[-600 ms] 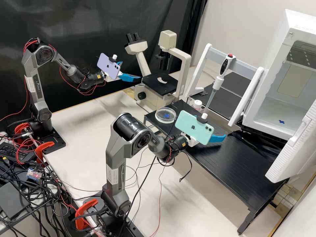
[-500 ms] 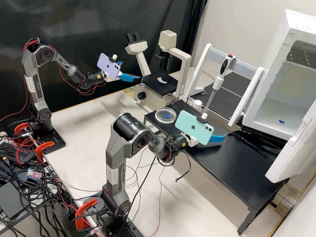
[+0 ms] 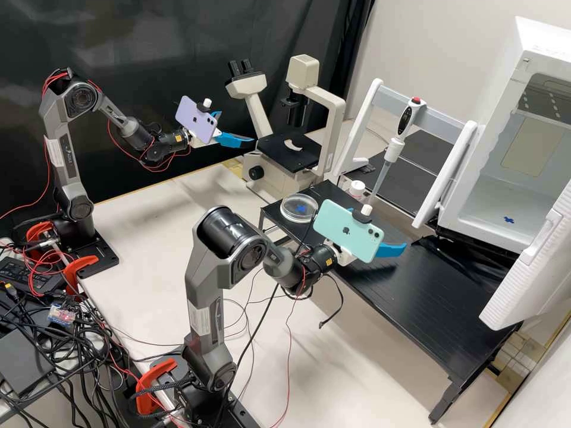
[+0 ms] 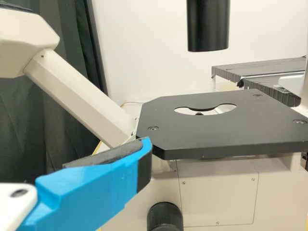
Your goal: Move the petri dish to the incubator
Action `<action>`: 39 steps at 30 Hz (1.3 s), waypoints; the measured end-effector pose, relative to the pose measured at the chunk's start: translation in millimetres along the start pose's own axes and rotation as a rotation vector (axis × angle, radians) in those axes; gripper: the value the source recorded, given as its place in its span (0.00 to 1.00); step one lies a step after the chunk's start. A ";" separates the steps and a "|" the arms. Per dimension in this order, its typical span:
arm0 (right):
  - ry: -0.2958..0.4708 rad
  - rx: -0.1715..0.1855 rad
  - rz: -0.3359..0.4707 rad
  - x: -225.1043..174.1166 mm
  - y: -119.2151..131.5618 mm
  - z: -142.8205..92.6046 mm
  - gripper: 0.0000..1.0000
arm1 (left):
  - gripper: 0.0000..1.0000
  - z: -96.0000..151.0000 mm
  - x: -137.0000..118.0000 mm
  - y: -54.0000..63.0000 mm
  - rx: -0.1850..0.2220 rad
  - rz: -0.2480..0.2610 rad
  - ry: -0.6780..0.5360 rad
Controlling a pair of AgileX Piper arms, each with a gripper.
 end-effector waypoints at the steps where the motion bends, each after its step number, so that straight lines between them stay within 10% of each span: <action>1: 0.014 0.005 0.004 -5.4 1.1 -2.5 1.00 | 1.00 0.0 0.0 0.0 0.000 0.000 0.000; 8: 0.170 0.011 -0.028 -36.3 -15.5 -34.0 1.00 | 1.00 0.0 0.0 0.0 0.000 0.000 0.000; 17: 0.339 -0.113 -0.162 -68.5 -60.1 -66.4 1.00 | 1.00 0.0 0.0 0.0 0.000 0.000 0.000; 35: 0.275 -0.129 -0.245 -57.4 -97.0 -53.8 1.00 | 1.00 0.0 0.0 0.0 0.000 0.000 0.000; 36: 0.275 -0.128 -0.246 -56.1 -98.0 -53.0 0.00 | 1.00 0.0 0.0 0.0 0.000 0.000 0.000; 39: 0.270 -0.109 -0.245 -54.1 -97.8 -50.9 0.00 | 1.00 0.0 0.0 0.0 0.000 0.000 0.000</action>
